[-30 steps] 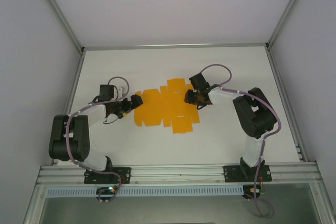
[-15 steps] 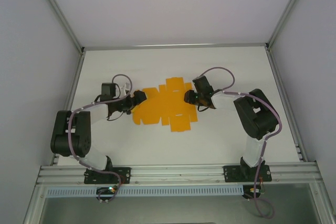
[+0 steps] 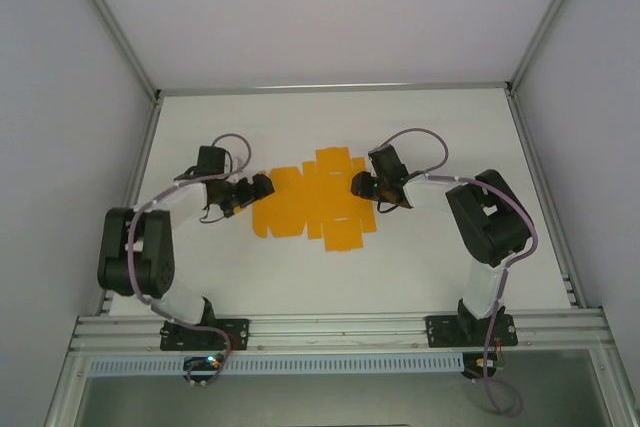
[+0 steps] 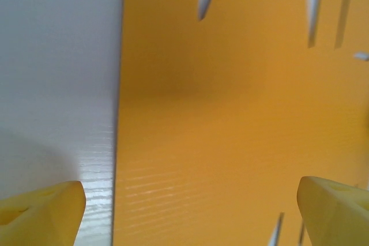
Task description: Assemble paper box
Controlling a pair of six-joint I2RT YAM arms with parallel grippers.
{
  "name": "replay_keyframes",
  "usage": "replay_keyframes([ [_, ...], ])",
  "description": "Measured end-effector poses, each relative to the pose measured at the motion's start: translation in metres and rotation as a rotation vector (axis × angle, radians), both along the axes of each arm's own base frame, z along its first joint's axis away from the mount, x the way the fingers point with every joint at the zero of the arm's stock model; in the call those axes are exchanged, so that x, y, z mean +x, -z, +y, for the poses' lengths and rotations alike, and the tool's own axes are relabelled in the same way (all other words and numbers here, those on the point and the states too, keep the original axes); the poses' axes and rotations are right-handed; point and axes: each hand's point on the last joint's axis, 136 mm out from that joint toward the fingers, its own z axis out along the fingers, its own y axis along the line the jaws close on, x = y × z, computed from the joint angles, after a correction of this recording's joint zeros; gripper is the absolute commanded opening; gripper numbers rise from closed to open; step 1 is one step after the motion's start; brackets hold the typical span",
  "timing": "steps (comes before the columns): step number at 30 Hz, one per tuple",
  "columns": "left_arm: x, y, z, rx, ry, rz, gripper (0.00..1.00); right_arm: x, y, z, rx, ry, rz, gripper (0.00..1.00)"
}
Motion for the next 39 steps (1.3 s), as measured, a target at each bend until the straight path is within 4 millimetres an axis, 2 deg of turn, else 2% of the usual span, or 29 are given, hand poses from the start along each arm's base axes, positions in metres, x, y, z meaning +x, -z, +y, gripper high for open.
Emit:
replay_keyframes([
  [1,-0.001,0.006,-0.001,0.013,0.01,0.015,0.94,0.0,0.0,0.0,0.0,0.0,0.0,0.38],
  [7,0.009,0.006,-0.013,0.008,0.049,0.007,0.92,0.0,0.001,0.0,-0.001,0.0,0.002,0.37],
  [12,0.01,0.006,-0.013,-0.001,0.048,0.011,0.92,0.0,0.001,0.0,-0.002,0.0,0.004,0.37],
  [20,0.009,-0.001,-0.017,-0.106,0.02,-0.038,0.81,0.001,0.001,-0.003,-0.008,-0.005,-0.014,0.37],
  [24,0.004,-0.023,-0.028,-0.226,0.013,-0.111,0.75,0.006,0.001,-0.017,-0.015,0.027,-0.036,0.37],
  [26,0.007,-0.047,-0.033,-0.279,0.016,-0.179,0.73,0.008,0.0,-0.022,-0.019,0.041,-0.049,0.37],
  [30,0.014,-0.109,-0.046,-0.397,0.069,-0.359,0.65,0.007,0.0,-0.024,-0.014,0.047,-0.069,0.37],
  [32,0.011,-0.124,-0.051,-0.416,0.099,-0.398,0.64,0.007,-0.001,-0.024,-0.008,0.048,-0.081,0.37],
  [34,0.005,-0.129,-0.06,-0.41,0.133,-0.401,0.58,0.005,-0.002,-0.02,0.017,0.036,-0.091,0.37],
  [38,-0.004,-0.121,-0.08,-0.377,0.204,-0.356,0.49,0.002,-0.004,-0.012,0.064,0.004,-0.105,0.37],
  [39,-0.004,-0.118,-0.084,-0.371,0.214,-0.343,0.43,0.001,-0.004,-0.01,0.074,-0.002,-0.105,0.37],
])
